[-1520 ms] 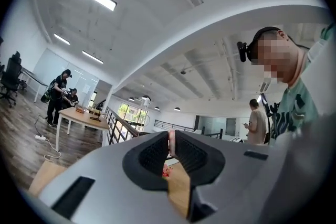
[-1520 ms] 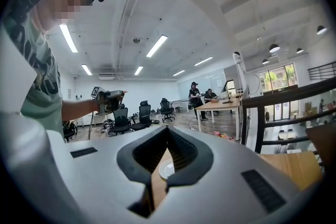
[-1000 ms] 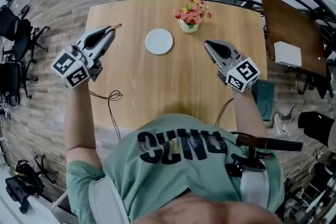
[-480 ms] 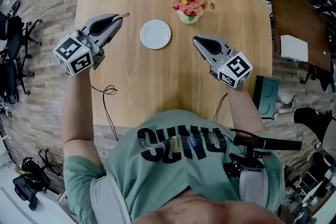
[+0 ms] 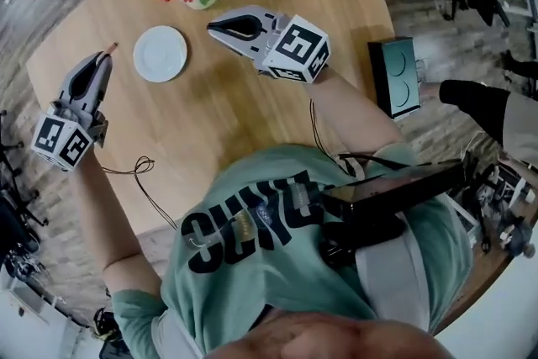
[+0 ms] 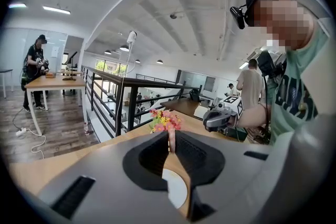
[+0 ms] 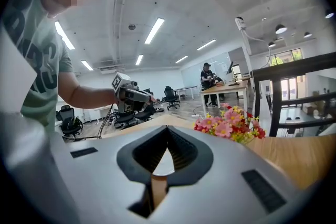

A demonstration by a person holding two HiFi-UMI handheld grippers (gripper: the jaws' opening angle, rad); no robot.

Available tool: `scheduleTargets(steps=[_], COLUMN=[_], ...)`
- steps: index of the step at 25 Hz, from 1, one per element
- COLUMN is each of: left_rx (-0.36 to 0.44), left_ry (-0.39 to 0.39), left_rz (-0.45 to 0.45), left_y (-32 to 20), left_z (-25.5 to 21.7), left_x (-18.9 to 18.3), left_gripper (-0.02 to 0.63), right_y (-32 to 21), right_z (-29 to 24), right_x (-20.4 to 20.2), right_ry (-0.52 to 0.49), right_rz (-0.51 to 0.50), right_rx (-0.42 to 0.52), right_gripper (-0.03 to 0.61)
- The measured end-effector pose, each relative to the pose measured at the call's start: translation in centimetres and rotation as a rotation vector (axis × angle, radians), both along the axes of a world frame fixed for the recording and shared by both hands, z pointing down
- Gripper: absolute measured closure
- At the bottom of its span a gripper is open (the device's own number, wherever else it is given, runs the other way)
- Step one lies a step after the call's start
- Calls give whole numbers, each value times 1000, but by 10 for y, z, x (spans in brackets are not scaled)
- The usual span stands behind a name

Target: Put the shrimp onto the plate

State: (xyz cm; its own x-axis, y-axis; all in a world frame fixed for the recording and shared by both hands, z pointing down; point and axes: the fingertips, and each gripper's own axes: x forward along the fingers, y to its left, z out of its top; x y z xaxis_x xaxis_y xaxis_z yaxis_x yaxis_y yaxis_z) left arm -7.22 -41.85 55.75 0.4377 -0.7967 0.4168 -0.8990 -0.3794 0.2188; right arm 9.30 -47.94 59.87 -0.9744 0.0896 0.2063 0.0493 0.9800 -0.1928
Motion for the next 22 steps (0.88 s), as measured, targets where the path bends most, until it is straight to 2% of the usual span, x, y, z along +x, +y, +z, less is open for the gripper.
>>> scheduleTargets(steps=[5,11,22], left_rx=[-66,-116,-172], left_ry=[40,67,82], left_rz=[26,10,0], left_y=[-11,-7,-8], left_z=[42,88,145], left_x=[16,14,4], left_gripper=[574,574,574], right_y=[-11,-11,-14], right_z=[21,44,76], right_x=[5,-6,-18], right_ry=[30,42,71], right_rz=[24,1,-7], right_rx=[-49,-77,-75], right_gripper=[572,572,572])
